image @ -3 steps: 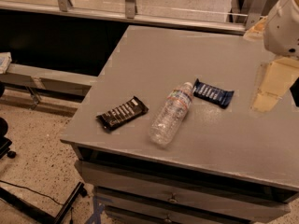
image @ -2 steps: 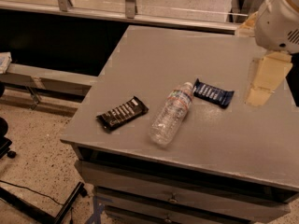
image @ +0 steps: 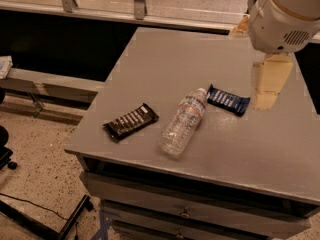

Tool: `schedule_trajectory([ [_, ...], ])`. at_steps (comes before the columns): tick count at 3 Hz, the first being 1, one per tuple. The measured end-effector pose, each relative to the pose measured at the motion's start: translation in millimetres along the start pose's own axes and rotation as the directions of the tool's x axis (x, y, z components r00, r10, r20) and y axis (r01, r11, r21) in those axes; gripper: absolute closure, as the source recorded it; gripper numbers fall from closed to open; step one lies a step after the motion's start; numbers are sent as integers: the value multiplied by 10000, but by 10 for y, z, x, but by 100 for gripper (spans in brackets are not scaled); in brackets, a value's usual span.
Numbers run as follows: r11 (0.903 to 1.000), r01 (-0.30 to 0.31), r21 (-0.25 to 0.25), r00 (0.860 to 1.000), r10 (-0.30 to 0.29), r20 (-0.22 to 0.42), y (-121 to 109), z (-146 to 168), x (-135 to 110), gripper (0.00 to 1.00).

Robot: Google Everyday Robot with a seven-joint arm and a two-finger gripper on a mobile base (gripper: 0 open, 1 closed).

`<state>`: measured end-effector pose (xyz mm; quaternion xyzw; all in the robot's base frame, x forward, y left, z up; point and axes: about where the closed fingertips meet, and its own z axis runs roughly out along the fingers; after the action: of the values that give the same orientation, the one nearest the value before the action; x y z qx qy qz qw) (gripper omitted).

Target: Place water bottle upright

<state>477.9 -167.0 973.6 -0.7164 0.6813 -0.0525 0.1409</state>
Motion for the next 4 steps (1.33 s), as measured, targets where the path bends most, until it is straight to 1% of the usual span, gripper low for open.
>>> schedule_trajectory([
  [1,9969,760,-183,9967,-764,-256,20,125,-104,0],
  [2,9940,1071,-236,9931,-1080,-458,77,254,-235,0],
  [3,9899,1402,-187,9871,-1413,-758,124,380,-368,0],
  [4,9813,1913,-233,9757,-1927,-1039,70,520,-481,0],
])
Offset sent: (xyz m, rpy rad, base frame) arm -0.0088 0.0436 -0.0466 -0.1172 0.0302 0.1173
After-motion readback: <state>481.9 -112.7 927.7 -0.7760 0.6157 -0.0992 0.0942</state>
